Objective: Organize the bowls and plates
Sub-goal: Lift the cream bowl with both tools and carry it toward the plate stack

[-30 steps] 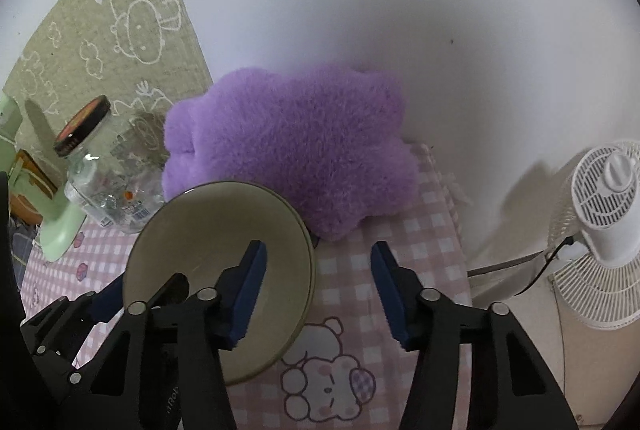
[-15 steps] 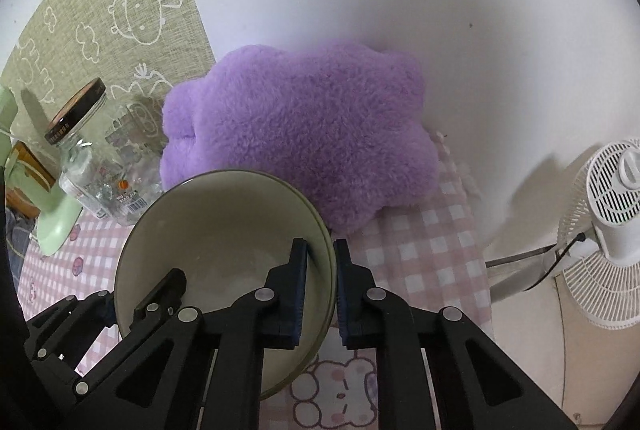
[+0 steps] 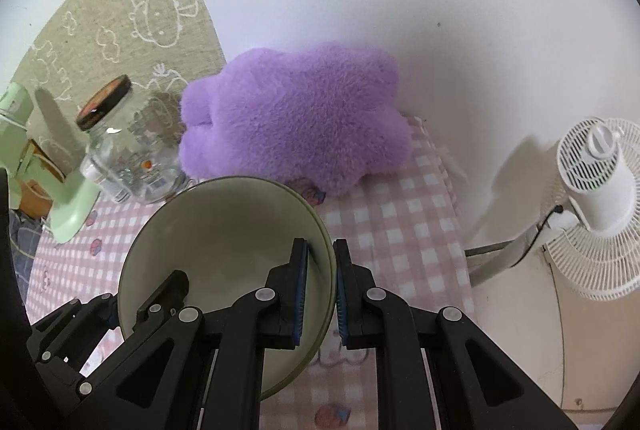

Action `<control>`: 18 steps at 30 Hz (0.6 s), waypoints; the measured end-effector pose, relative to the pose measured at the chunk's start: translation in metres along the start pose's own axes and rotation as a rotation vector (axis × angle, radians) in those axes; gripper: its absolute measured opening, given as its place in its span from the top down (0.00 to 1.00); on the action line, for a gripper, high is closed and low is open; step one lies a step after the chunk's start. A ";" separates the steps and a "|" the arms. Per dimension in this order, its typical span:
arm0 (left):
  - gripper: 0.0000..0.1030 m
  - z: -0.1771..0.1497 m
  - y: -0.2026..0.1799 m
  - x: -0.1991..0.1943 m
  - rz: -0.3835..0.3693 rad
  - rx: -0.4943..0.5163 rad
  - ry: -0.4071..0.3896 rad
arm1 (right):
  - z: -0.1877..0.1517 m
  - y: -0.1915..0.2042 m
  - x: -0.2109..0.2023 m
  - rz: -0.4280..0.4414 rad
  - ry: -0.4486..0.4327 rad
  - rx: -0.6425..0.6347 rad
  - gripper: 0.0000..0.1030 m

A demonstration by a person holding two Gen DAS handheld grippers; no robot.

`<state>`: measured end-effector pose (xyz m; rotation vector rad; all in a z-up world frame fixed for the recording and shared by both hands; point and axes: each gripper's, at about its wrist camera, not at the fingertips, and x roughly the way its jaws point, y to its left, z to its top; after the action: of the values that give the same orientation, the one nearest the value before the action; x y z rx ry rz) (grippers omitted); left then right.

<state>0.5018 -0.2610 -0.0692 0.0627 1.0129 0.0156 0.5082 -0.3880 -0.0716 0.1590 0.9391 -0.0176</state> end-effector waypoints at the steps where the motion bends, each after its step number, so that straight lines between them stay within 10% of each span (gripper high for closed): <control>1: 0.85 -0.002 0.001 -0.003 -0.003 -0.003 0.000 | -0.002 0.000 -0.007 -0.002 -0.004 0.001 0.85; 18: 0.86 -0.036 0.038 -0.095 -0.036 -0.018 -0.083 | -0.031 0.033 -0.106 -0.018 -0.059 0.023 0.85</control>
<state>0.4217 -0.2258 -0.0055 0.0289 0.9309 -0.0106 0.4232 -0.3569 -0.0005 0.1708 0.8815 -0.0494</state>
